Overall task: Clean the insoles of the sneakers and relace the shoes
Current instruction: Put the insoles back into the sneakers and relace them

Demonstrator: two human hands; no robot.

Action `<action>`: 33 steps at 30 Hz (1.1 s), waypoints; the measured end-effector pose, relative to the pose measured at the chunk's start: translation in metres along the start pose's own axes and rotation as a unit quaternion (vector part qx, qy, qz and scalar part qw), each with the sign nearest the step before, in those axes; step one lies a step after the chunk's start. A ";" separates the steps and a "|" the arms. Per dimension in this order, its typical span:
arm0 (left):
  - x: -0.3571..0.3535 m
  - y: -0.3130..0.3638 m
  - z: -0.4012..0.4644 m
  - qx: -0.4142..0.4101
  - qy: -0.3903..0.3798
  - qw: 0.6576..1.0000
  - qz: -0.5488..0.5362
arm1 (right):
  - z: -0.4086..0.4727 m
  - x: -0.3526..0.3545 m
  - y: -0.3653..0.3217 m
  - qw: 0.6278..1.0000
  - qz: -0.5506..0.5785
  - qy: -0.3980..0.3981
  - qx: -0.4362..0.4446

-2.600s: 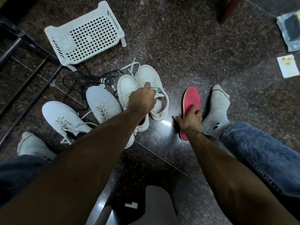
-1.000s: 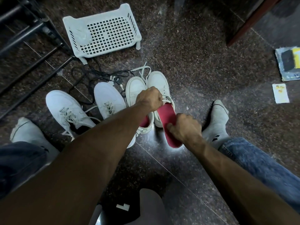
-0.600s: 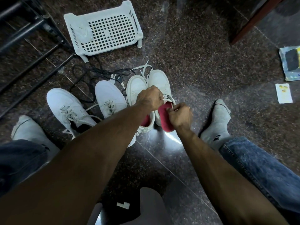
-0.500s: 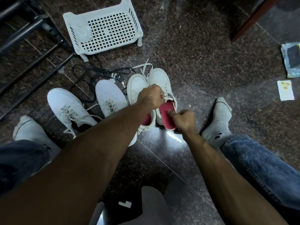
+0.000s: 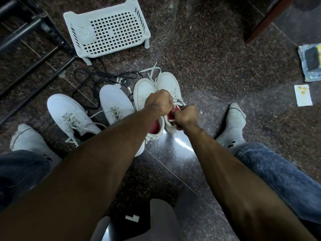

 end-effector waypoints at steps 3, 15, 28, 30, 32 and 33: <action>0.000 0.000 0.000 -0.002 -0.004 1.000 -0.002 | -0.010 0.006 0.007 1.000 0.024 0.003 -0.003; -0.007 0.003 -0.004 -0.010 -0.024 1.000 0.006 | -0.041 0.020 0.017 0.982 0.160 0.017 -0.097; -0.008 0.007 -0.008 -0.015 -0.034 0.999 0.021 | -0.071 -0.006 -0.008 0.845 -0.510 -0.054 0.152; -0.008 0.006 -0.009 -0.016 -0.034 0.999 0.023 | -0.068 -0.002 -0.013 0.850 -0.500 -0.050 0.158; -0.008 0.005 -0.009 -0.016 -0.034 0.999 0.022 | -0.061 0.013 -0.013 0.893 -0.431 -0.028 0.128; -0.008 0.005 -0.009 -0.015 -0.035 0.999 0.021 | -0.058 0.019 -0.011 0.913 -0.394 -0.021 0.107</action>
Point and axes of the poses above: each hand's wrist, its own z-axis towards the middle knuckle, its own x-axis out of the back of the hand, y = z × x, the point moved 9 cm from there along z, towards the middle knuckle, and after that the axes turned 13 degrees about z, right-handed, at the moved point
